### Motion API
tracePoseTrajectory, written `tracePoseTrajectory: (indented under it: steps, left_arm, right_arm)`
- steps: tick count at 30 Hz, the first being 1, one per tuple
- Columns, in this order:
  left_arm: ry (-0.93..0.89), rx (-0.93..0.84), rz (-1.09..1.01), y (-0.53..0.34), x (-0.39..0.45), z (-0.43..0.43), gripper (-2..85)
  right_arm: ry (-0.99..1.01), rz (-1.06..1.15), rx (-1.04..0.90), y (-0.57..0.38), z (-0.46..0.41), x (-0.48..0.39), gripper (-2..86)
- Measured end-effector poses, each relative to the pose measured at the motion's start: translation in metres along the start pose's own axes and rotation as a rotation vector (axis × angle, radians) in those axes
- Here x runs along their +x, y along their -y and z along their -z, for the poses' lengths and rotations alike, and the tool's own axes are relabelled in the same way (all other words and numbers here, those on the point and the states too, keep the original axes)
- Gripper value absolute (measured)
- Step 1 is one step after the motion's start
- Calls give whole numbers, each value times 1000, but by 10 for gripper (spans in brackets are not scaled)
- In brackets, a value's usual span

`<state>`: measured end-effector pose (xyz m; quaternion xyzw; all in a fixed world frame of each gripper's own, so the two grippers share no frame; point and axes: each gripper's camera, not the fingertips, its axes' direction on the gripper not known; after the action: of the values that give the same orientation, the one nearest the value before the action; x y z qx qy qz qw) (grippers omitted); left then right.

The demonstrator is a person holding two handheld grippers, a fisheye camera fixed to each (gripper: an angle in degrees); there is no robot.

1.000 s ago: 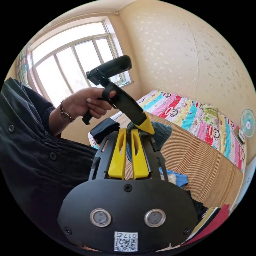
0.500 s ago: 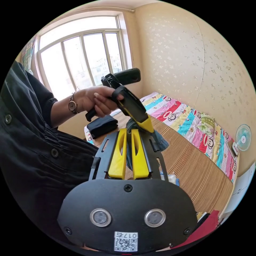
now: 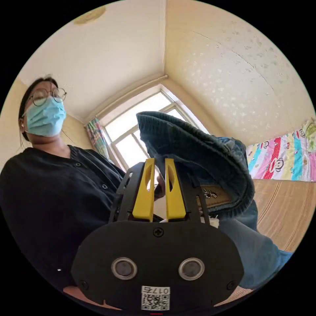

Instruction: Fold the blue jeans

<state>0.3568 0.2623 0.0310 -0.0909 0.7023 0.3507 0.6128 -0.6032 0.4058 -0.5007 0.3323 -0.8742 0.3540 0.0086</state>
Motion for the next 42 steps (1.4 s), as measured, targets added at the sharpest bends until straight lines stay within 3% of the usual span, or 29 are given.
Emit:
tracePoseTrajectory:
  steps: [4,12,15,20,22,23,24,25,26,27,28,30,31,33,35,42]
  left_arm:
    - [-77,2,-139,18,29,8,33]
    - [-291,272,-347,45,47,61,12]
    - [-339,317,-397,59,44,69,3]
    - [-445,443,-528,82,25,74,-6]
    - [-297,278,-435,96,0,59,-7]
    - [-81,159,-261,102,-32,50,-7]
    - [45,132,-80,104,-67,54,-8]
    - [48,143,-31,104,-79,58,-8]
    - [13,195,10,103,-94,71,-9]
    - [37,253,16,100,-98,88,-8]
    - [92,277,21,97,-97,97,-8]
    - [495,327,130,74,-98,127,-4]
    - [610,318,178,66,-101,132,-2]
    - [1027,177,416,33,-136,139,24]
    - [1218,49,567,5,-174,138,54]
    - [1375,-482,878,-88,-356,119,74]
  right_arm:
    - [168,-80,17,7,25,14,13]
    - [78,-82,-20,36,61,9,10]
    - [83,21,-7,44,74,-7,15]
    - [-171,-11,174,42,91,-1,66]
    - [-271,-73,254,35,79,21,94]
    - [-360,-119,158,38,57,50,96]
    - [-406,-148,19,45,44,70,92]
    - [-398,-181,-303,62,19,105,70]
    - [-311,-151,-500,79,5,124,35]
    - [-296,-146,-541,87,5,127,31]
    - [-331,-137,-516,100,15,123,22]
    - [-361,-84,-375,107,42,104,14]
    - [-367,-69,-279,101,60,95,12]
    - [-417,-93,-164,80,83,91,9]
    - [-490,-181,-59,43,103,97,7]
    - [-669,-229,72,8,98,90,5]
